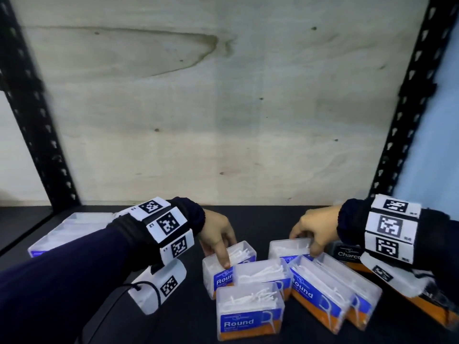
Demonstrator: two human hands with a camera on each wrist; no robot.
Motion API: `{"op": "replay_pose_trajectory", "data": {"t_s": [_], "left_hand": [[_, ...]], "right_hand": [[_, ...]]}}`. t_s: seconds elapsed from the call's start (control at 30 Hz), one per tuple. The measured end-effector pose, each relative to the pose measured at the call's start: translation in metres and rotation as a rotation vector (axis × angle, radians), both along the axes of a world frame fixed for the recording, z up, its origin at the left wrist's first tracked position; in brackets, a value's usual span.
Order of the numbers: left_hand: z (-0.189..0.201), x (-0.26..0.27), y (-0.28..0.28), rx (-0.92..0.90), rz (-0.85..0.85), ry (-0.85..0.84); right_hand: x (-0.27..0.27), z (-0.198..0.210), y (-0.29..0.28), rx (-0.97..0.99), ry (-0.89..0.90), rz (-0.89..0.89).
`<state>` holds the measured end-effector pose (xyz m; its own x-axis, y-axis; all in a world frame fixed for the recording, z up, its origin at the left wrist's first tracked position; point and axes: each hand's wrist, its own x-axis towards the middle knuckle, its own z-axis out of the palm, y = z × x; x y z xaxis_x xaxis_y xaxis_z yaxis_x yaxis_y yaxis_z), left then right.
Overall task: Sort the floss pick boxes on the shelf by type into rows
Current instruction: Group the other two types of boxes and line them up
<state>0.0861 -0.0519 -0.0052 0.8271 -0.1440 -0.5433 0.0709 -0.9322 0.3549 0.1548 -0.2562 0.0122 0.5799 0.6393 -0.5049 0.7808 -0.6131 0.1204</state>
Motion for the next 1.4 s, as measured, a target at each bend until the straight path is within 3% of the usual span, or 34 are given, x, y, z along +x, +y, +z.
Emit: {"op": "replay_pose_trajectory", "data": {"t_s": [0.23,0.43,1.1,1.27,1.4], "left_hand": [[0.012,0.016,-0.001,0.438,-0.184,-0.148],[0.014,0.044,0.017,0.579,-0.22,-0.182],[0.011,0.056,0.037,0.443,-0.174,-0.176],[0.027,0.04,0.02,0.517,-0.175,-0.249],[0.036,0.017,-0.011,0.363,-0.24,-0.274]], "right_hand": [[0.017,0.005,0.019,-0.004,-0.032,-0.034],[0.035,0.008,0.048,0.039,-0.091,-0.013],[0.053,-0.002,0.077,0.105,-0.103,0.02],[0.027,0.022,0.046,0.16,-0.159,0.037],[-0.003,0.029,-0.006,0.143,-0.085,-0.023]]}}
